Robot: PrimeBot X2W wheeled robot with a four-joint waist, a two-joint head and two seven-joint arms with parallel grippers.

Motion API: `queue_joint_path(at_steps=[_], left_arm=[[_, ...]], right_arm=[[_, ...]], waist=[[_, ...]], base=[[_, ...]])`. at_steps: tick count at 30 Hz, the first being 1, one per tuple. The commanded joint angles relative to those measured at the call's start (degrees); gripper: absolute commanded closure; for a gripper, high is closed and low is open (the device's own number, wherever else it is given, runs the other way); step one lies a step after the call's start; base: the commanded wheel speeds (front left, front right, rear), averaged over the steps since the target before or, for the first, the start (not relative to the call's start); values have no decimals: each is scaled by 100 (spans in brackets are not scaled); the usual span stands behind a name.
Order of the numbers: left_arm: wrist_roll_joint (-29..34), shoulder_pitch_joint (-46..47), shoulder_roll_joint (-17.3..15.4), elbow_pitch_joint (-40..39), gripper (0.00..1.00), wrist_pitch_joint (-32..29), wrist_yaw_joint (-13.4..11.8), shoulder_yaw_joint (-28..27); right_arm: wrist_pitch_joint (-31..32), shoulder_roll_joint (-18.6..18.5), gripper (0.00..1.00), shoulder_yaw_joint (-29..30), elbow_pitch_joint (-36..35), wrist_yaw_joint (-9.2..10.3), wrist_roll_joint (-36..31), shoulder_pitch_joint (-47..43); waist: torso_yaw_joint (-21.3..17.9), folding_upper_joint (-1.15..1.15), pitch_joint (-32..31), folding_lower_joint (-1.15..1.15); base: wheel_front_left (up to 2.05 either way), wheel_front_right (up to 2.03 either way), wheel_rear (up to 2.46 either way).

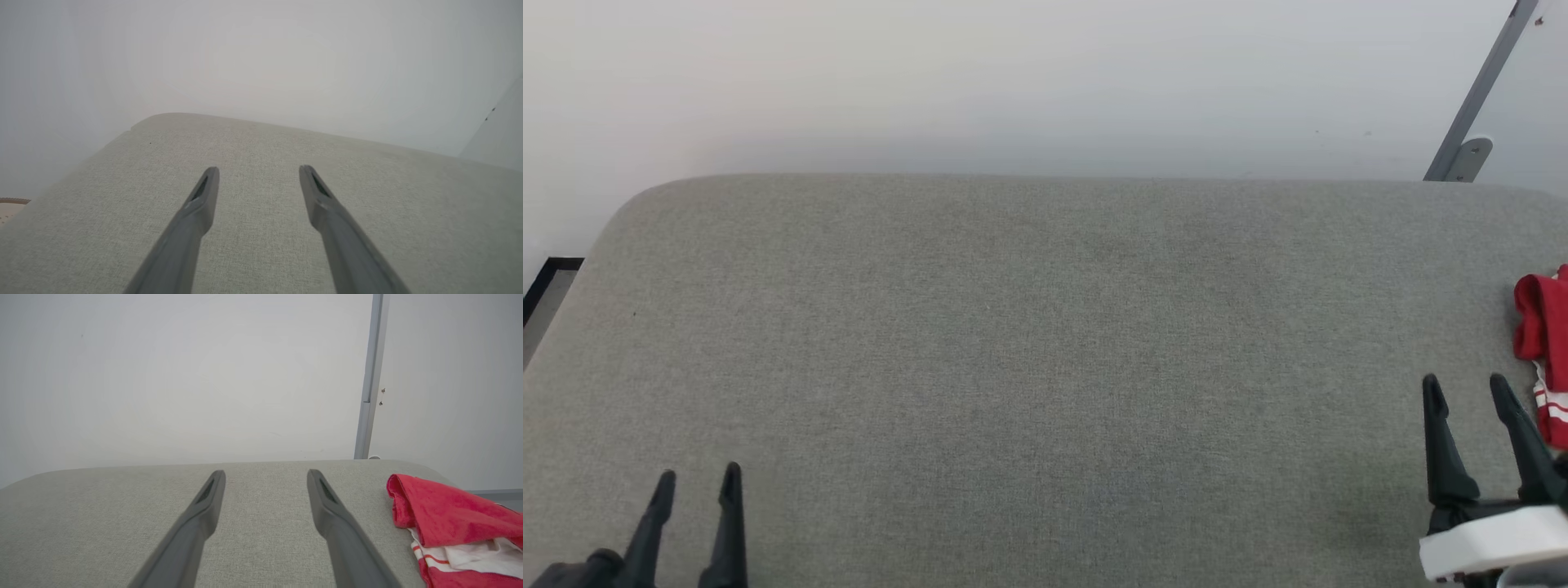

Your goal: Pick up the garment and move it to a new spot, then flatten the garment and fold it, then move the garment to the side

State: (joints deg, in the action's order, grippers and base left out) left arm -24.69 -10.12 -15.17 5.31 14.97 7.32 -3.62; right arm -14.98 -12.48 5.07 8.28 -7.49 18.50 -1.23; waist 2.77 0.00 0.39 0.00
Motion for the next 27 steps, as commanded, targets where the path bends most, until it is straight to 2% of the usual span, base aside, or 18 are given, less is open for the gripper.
queue_joint_path(at_steps=[1, 10, 27], left_arm=[[-53, -97, -61, -41, 0, 27, 21, 82], [-96, -92, -169, -69, 0, 27, 21, 308], [-172, -28, -127, -126, 0, 27, 22, 377]], right_arm=[[-24, 70, 0, 1, -53, -1, 32, -103], [-25, 339, 0, 68, -291, 0, 80, -470], [-25, 529, 0, 123, -352, 0, 88, -644]], waist=[[4, 0, -14, 0], [-14, 0, -46, 0], [-71, 0, -57, 0]], base=[[0, 0, 0], [0, 0, 0], [0, 0, 0]])
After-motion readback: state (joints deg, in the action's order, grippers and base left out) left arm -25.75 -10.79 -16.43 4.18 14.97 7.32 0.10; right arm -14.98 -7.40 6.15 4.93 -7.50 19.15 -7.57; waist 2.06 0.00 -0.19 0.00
